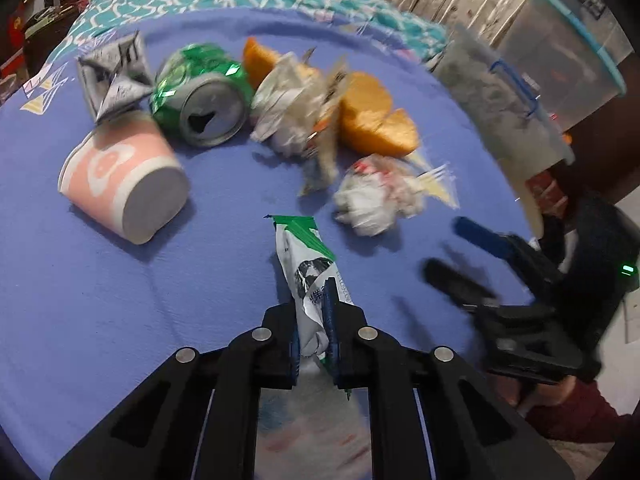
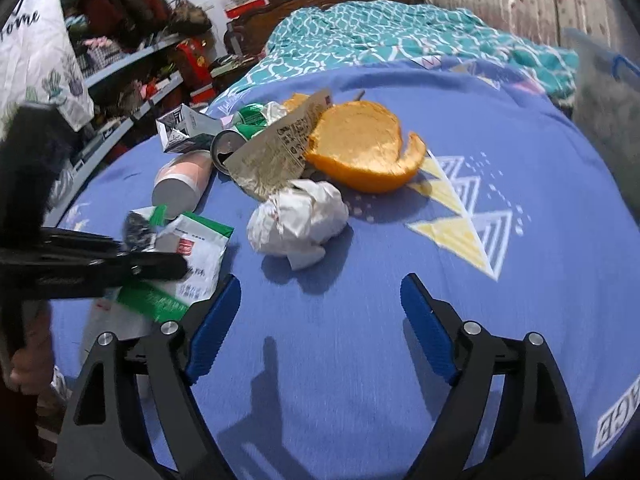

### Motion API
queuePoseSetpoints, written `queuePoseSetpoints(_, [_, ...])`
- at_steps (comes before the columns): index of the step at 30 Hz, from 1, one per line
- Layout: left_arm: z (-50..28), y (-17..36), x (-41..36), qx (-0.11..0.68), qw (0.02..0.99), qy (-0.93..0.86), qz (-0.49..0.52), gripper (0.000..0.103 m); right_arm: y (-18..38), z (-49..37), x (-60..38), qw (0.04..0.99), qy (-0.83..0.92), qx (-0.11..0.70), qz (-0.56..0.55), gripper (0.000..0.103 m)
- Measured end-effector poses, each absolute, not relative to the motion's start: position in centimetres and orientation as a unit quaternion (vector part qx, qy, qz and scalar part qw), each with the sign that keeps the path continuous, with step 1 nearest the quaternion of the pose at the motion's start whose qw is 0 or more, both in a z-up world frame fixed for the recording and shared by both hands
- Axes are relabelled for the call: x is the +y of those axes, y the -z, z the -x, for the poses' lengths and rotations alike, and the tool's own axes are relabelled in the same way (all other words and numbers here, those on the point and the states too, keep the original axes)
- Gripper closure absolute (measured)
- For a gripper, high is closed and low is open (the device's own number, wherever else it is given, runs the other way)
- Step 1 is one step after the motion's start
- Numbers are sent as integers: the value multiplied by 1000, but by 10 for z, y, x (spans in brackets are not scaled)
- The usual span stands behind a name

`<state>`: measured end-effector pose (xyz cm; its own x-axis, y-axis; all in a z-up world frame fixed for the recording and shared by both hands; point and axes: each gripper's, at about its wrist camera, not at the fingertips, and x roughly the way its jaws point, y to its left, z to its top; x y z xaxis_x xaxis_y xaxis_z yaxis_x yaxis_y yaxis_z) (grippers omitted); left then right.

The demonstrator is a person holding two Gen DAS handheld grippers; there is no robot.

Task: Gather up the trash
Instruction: 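Grasp the white-green packet with left tool while right tool grasps crumpled white paper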

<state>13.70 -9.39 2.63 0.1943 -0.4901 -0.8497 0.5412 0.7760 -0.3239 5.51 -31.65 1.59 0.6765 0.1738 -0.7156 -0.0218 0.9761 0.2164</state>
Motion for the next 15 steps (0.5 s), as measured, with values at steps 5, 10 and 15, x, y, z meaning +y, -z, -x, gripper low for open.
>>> queuePoseSetpoints(5, [-133, -52, -90, 513, 791, 334, -3, 93, -13, -87, -309, 909, -56, 405, -82, 17])
queuePoseSetpoints(10, [-138, -61, -87, 517, 790, 328, 17, 93, -2, -106, -308, 896, -79, 429, -84, 57])
queuePoseSetpoints(15, [-146, -60, -100, 530, 774, 345, 46, 90, -5, -71, -326, 902, -87, 413, -94, 59])
